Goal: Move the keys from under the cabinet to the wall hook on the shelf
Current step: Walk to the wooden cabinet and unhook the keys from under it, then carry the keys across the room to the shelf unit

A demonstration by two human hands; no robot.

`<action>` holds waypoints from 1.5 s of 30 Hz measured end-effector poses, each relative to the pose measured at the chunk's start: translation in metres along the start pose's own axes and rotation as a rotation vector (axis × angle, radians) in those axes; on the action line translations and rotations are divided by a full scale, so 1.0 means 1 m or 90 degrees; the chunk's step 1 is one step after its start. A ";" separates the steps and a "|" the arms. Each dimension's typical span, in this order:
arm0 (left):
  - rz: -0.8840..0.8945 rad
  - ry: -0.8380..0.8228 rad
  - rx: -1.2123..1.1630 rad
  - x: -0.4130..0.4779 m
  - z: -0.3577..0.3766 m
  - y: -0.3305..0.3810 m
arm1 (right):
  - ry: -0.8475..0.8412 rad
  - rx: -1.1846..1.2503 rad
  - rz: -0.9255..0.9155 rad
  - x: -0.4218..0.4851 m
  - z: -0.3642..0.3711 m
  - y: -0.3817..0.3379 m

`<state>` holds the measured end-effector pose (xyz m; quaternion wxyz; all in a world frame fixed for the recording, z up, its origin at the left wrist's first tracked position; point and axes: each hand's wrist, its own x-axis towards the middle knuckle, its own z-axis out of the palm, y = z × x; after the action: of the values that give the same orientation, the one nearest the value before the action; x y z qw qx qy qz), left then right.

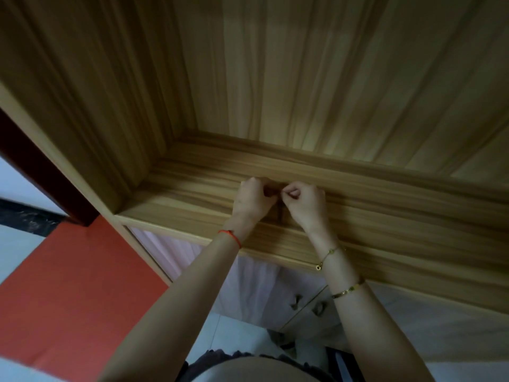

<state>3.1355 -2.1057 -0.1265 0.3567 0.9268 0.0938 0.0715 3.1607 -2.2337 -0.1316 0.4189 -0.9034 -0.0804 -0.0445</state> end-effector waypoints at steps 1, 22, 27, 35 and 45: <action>0.002 0.007 -0.023 -0.002 -0.001 -0.001 | 0.003 0.004 -0.007 -0.001 -0.001 0.000; -0.097 0.242 -0.451 -0.196 -0.125 -0.038 | -0.313 0.470 -0.163 -0.108 0.010 -0.114; -0.147 0.384 -0.455 -0.265 -0.164 -0.068 | -0.448 0.498 -0.213 -0.158 0.046 -0.169; -0.203 0.537 -0.406 -0.367 -0.238 -0.132 | -0.590 0.508 -0.302 -0.247 0.129 -0.258; -0.293 0.654 -0.342 -0.486 -0.338 -0.229 | -0.720 0.551 -0.313 -0.373 0.245 -0.361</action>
<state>2.5674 -1.8292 -0.0643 0.4932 0.6080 0.4292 0.4504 2.7312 -1.8576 -0.0744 0.6095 -0.4992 -0.4929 0.3694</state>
